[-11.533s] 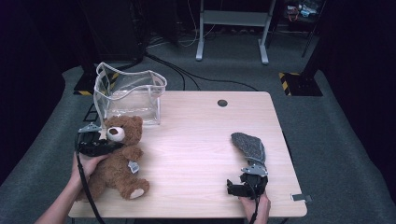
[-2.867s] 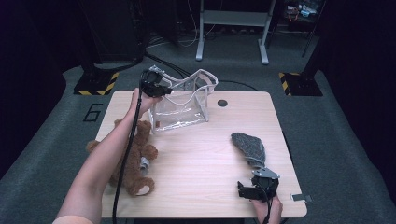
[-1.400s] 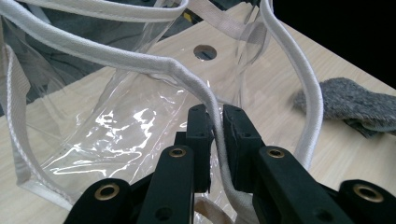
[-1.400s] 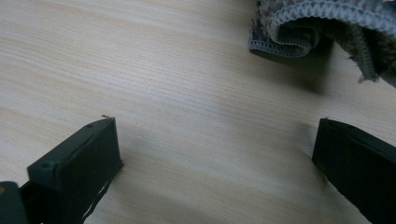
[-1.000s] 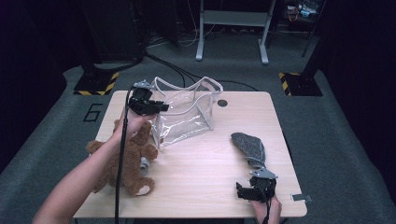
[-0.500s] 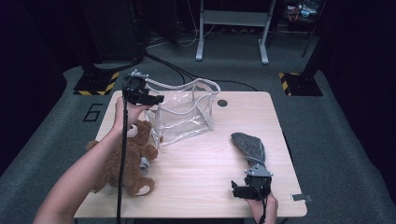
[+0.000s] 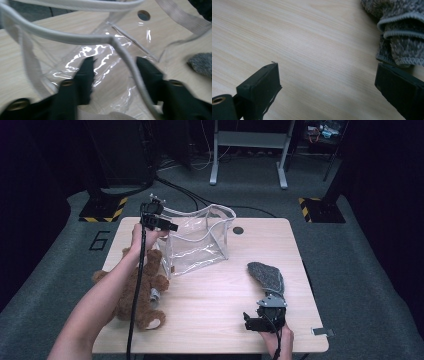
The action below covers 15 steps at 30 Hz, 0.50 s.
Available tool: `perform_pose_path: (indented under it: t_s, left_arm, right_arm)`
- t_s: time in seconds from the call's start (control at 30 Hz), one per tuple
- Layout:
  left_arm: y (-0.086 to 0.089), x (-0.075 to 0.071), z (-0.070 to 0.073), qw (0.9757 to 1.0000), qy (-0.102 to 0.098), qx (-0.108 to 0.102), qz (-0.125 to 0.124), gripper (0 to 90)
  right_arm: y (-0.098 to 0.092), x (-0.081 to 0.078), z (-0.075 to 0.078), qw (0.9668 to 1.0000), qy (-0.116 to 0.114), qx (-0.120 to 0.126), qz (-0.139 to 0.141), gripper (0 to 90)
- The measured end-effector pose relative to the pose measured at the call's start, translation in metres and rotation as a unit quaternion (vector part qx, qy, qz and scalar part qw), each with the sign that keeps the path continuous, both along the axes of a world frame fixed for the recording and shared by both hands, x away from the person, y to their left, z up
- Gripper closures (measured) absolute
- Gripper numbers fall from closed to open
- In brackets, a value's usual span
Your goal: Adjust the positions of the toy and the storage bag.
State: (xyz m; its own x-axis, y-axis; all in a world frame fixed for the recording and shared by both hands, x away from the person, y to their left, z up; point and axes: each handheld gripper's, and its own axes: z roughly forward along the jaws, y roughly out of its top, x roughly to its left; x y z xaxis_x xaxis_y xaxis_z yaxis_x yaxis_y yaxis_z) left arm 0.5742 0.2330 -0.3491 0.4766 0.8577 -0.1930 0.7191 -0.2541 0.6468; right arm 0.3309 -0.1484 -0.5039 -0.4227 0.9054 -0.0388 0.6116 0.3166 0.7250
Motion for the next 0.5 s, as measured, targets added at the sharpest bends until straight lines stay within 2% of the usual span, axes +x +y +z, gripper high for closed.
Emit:
perform_pose_path:
  t_s: [0.03, 0.07, 0.1, 0.13, 0.17, 0.2, 0.27, 0.37, 0.4, 0.5]
  left_arm:
    - [0.000, 0.000, 0.000, 1.0000, 0.000, 0.000, 0.000, 68.6]
    - [-0.002, -0.003, 0.001, 0.9998, -0.008, 0.012, -0.011, 73.1]
    - [-0.002, -0.003, 0.001, 0.9998, -0.008, 0.012, -0.011, 76.0]
    - [-0.001, -0.004, 0.001, 0.9997, -0.006, 0.008, -0.021, 76.0]
    - [0.000, -0.006, 0.001, 0.9995, -0.002, 0.000, -0.030, 80.2]
    - [0.000, -0.006, 0.001, 0.9995, -0.002, 0.000, -0.030, 81.3]
    - [0.004, -0.010, 0.001, 0.9983, 0.013, -0.029, -0.048, 82.6]
    - [0.004, -0.014, 0.002, 0.9974, 0.016, -0.035, -0.060, 83.0]
    - [0.003, -0.016, 0.004, 0.9963, 0.019, -0.033, -0.078, 83.0]
    - [0.001, -0.020, 0.006, 0.9957, 0.017, -0.039, -0.082, 82.9]
  right_arm:
    - [0.000, 0.000, 0.000, 1.0000, 0.000, 0.000, 0.000, 5.3]
    - [0.002, 0.002, 0.002, 1.0000, 0.001, 0.001, 0.004, 5.4]
    - [0.002, 0.002, 0.002, 1.0000, 0.001, 0.001, 0.004, 5.4]
    - [0.003, 0.004, 0.002, 1.0000, -0.002, 0.001, 0.007, 5.5]
    - [0.007, 0.007, 0.004, 0.9999, -0.004, 0.006, 0.011, 5.6]
    - [0.007, 0.007, 0.004, 0.9999, -0.004, 0.006, 0.011, 5.6]
    - [0.011, 0.014, 0.007, 0.9997, -0.003, 0.010, 0.022, 5.9]
    - [0.013, 0.020, 0.008, 0.9995, -0.003, 0.007, 0.031, 5.9]
    - [0.015, 0.027, 0.010, 0.9993, -0.001, 0.013, 0.035, 5.9]
    - [0.018, 0.034, 0.012, 0.9992, -0.002, 0.015, 0.037, 5.9]
